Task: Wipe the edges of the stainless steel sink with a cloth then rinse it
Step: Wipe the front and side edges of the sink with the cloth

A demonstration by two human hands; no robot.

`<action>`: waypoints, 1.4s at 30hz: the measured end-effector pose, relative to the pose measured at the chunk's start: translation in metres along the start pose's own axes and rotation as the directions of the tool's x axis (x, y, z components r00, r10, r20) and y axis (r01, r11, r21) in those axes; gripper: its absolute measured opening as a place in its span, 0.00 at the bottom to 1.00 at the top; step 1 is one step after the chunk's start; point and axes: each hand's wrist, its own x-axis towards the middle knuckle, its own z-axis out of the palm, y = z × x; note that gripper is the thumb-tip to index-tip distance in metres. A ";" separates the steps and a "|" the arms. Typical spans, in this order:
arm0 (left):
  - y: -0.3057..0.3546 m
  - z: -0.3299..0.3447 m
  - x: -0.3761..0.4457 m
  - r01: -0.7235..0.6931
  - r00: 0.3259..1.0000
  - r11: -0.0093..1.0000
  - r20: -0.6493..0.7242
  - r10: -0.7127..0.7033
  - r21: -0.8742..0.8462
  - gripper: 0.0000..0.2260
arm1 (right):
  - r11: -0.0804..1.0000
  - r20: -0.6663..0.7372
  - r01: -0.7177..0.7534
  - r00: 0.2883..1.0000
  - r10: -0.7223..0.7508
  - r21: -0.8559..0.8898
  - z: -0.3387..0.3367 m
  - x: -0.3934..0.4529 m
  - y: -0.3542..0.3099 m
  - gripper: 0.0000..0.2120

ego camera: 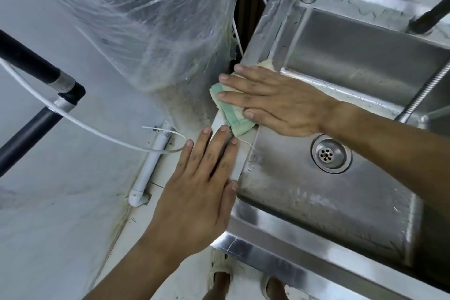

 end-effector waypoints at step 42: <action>0.018 0.002 0.138 0.125 0.981 0.985 -0.165 -0.103 0.123 0.27 | 0.889 -0.250 -0.421 0.854 0.456 0.181 -0.005 0.026 0.080 0.28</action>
